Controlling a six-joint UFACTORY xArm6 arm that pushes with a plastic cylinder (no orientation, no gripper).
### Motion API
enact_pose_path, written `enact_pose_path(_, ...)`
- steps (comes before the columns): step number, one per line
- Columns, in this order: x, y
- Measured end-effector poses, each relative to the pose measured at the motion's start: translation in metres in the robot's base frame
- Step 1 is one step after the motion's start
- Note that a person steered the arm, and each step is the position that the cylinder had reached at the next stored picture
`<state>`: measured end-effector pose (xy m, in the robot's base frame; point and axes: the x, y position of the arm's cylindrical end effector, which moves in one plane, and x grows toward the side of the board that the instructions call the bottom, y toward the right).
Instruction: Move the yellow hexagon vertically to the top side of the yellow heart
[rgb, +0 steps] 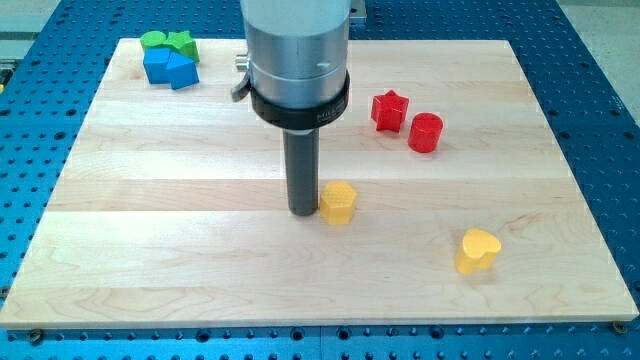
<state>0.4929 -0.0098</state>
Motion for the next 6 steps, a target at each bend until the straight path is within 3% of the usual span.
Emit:
enact_pose_path(2, -0.001, 0.078)
enact_pose_path(3, -0.001, 0.080)
enact_pose_path(4, 0.000, 0.030)
enact_pose_path(5, 0.038, 0.019)
enact_pose_path(6, 0.056, 0.052)
